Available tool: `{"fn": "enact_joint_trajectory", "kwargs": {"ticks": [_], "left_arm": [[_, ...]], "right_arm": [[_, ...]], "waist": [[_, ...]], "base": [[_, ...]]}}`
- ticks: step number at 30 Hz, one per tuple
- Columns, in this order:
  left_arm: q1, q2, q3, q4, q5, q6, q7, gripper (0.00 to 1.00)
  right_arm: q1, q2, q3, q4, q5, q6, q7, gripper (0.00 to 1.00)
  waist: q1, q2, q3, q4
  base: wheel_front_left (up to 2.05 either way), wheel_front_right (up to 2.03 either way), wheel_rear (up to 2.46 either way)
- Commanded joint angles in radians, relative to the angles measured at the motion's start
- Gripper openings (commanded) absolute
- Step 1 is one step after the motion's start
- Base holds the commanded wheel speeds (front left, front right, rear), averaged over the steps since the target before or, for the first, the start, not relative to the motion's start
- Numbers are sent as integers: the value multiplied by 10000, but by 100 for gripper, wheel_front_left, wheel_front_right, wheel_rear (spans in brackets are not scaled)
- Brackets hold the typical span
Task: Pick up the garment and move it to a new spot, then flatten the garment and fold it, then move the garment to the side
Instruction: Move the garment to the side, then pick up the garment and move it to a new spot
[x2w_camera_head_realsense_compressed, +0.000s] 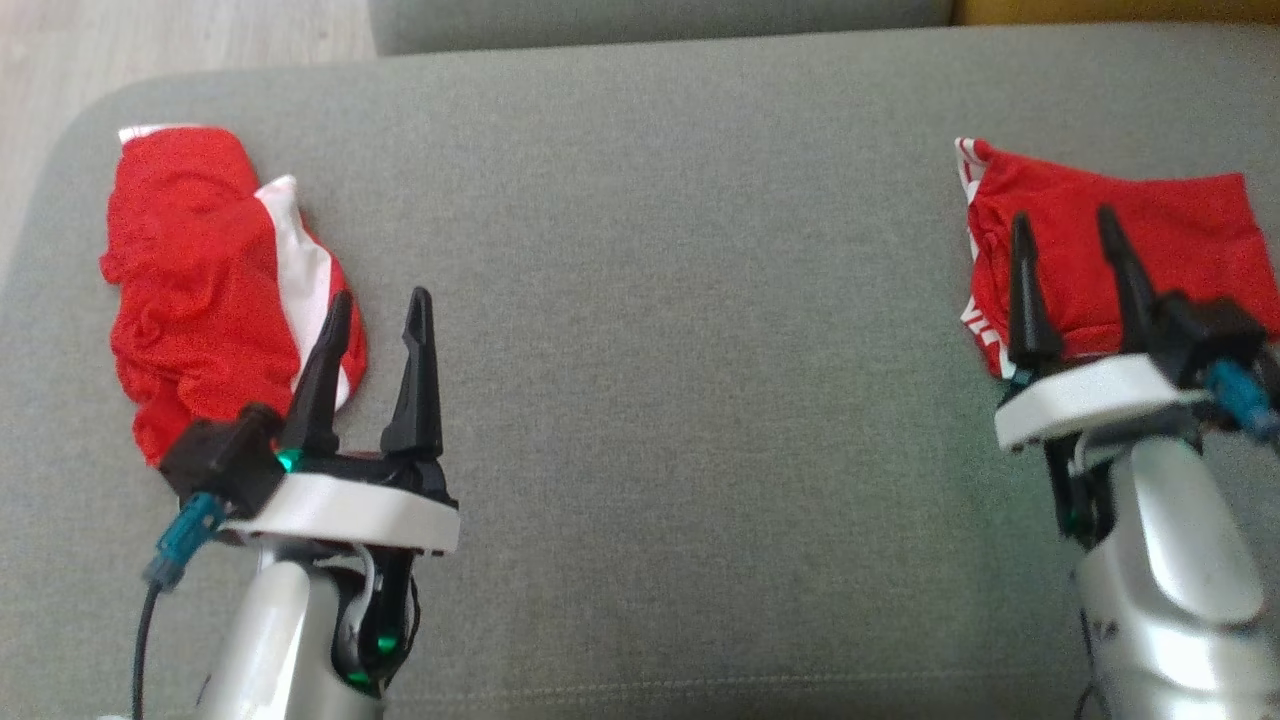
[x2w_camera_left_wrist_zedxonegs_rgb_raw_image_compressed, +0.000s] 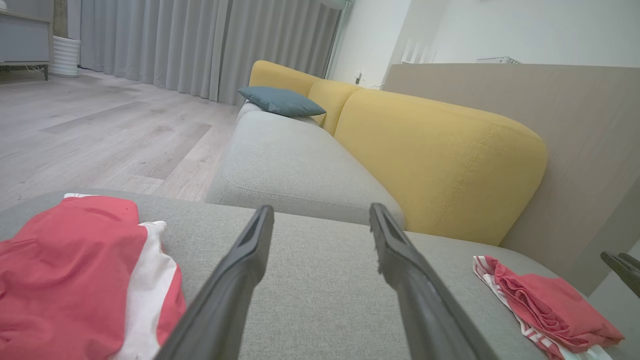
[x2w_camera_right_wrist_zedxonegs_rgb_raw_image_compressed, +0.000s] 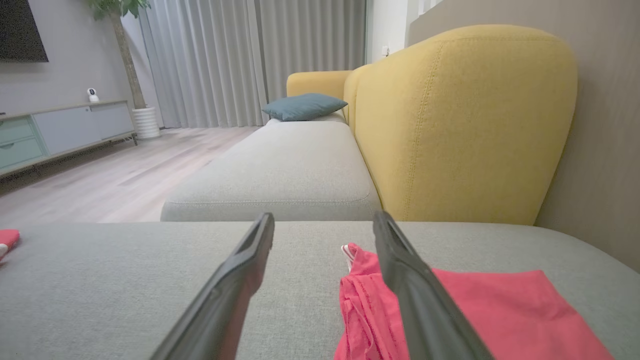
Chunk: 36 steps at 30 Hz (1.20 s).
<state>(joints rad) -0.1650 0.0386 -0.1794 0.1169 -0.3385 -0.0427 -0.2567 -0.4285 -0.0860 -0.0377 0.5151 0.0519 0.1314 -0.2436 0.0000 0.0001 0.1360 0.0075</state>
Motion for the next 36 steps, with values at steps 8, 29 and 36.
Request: {"fn": "enact_joint_trajectory", "kwargs": {"ticks": [8, 29, 36], "left_arm": [[495, 116, 289, -368, -115, 115, -51, 100], [1376, 116, 155, -400, -35, 261, -51, 100], [1391, 116, 211, -402, -16, 265, -51, 100]], "right_arm": [[1374, 343, 88, -1524, 199, -7, -174, 100], [3005, 357, 599, -2655, 1391, -7, -181, 100], [2981, 357, 625, -2611, 1470, -7, -181, 100]], "waist": [[0, -1, -642, 52], [0, -1, -1107, -68], [0, -1, -1104, -152]], "base": [[0, 0, 0], [0, 0, 0], [0, 0, 0]]}}
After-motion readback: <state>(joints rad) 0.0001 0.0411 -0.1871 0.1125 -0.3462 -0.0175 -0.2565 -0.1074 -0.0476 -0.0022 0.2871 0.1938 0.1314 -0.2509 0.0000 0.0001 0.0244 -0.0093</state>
